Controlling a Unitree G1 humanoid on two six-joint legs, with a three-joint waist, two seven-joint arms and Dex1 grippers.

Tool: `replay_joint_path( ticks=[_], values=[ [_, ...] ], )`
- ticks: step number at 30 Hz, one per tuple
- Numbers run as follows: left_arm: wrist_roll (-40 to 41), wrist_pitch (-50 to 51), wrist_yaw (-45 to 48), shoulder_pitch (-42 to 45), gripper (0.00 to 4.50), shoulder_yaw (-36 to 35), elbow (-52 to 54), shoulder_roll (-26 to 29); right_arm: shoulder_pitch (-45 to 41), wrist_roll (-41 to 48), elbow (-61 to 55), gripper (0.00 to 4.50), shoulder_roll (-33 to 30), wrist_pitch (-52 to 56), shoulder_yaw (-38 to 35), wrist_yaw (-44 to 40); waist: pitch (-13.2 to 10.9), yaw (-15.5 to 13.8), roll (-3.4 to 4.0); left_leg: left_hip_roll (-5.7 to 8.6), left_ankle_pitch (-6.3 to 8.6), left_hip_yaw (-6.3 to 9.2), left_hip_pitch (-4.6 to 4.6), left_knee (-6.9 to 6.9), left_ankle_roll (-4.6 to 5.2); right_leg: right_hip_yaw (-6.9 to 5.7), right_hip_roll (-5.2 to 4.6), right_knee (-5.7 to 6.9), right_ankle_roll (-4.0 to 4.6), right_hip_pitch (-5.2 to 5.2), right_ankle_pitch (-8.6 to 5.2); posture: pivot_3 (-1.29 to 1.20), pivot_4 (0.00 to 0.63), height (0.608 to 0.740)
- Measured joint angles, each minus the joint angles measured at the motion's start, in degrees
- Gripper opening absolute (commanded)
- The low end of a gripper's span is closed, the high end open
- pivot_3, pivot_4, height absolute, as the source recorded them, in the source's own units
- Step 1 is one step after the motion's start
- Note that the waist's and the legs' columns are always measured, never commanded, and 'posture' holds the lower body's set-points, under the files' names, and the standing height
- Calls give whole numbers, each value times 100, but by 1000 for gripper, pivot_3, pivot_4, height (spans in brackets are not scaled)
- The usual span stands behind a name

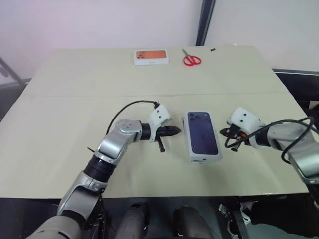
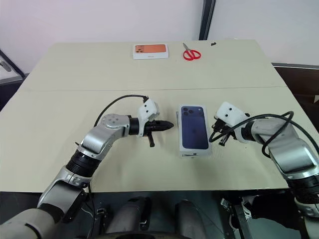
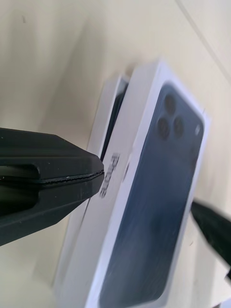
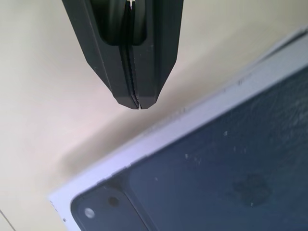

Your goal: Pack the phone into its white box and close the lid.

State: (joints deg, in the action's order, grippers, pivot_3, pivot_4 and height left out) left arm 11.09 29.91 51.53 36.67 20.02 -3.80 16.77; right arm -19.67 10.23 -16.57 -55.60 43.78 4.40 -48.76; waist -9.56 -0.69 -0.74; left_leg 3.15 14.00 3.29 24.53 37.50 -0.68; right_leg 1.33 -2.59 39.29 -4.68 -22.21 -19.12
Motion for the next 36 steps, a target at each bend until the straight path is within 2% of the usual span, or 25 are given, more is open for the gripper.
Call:
replay_joint_path(
  ticks=[12, 36],
  values=[
    [-188, -147, 29, 6, 0, 220, -85, -308, -108, -93, 27, 24, 153, 41, 163, 15, 0, 5, 0, 0, 1, 0, 0, 0, 1, 0, 0, 1, 0, 0, 0, 0, 150, 740],
    [-183, -42, 236, -43, 0, 220, 49, -211, 2, -101, -113, 24, 159, 86, 145, -107, 0, 3, 0, 0, 1, 1, 0, 0, 2, 0, 0, 1, 0, -1, 0, 0, 150, 740]
  ],
)
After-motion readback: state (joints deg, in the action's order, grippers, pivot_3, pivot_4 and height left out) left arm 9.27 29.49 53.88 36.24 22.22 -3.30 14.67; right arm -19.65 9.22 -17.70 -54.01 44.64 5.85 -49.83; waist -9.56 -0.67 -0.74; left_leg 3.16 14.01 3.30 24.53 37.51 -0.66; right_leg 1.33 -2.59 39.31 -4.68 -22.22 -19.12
